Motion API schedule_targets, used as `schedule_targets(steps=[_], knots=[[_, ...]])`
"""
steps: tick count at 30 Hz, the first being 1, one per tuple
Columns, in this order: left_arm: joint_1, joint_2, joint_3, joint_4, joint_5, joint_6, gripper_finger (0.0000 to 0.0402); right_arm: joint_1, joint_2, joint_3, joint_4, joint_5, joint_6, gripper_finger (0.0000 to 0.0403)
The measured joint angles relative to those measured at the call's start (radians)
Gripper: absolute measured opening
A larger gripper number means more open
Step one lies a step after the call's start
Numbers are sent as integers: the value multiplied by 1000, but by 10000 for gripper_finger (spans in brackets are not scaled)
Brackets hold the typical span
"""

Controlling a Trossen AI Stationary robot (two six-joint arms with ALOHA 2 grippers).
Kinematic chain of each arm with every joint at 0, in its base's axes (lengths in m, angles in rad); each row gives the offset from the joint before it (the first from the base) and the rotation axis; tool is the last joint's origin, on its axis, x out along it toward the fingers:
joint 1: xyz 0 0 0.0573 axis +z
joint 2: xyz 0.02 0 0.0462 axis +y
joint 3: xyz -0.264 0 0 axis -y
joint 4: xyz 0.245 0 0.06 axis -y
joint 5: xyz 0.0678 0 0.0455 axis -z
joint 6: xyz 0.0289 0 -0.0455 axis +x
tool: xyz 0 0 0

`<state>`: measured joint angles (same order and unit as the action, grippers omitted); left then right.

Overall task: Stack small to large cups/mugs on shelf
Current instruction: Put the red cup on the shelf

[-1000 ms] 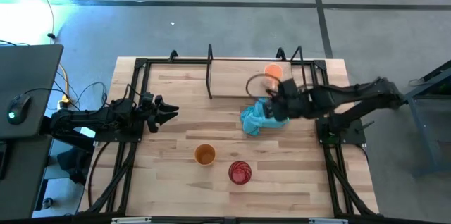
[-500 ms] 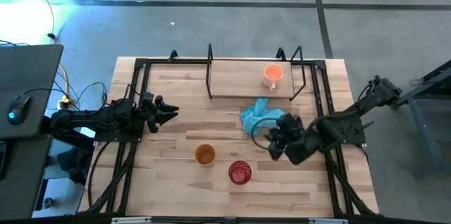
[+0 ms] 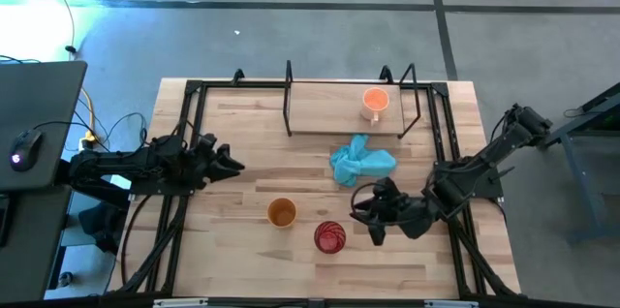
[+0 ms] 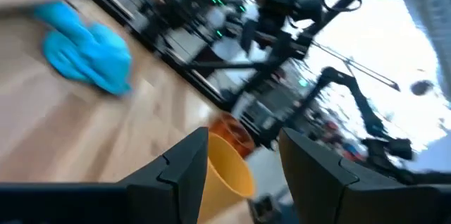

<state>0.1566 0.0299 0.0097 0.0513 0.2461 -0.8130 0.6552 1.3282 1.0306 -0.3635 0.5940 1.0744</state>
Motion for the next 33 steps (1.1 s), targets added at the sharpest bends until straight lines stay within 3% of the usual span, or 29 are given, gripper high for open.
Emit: schedule_targets(steps=[6, 13, 22, 27, 33], knots=[[0, 0, 0, 3, 29, -3, 165, -1, 0, 0, -15, -36, -49, 142], [-22, 0, 0, 13, 115, -83, 165, -44, 18, 0, -33, -252, 73, 142], [-109, 0, 0, 10, 67, -95, 166, -76, 119, 2, 43, -355, 155, 142], [-133, 1, 0, 7, 49, -112, 166, -79, 187, 3, 119, -359, 152, 142], [-131, 1, 0, 3, 14, -127, 166, -92, 274, 89, 1, -369, 148, 142]])
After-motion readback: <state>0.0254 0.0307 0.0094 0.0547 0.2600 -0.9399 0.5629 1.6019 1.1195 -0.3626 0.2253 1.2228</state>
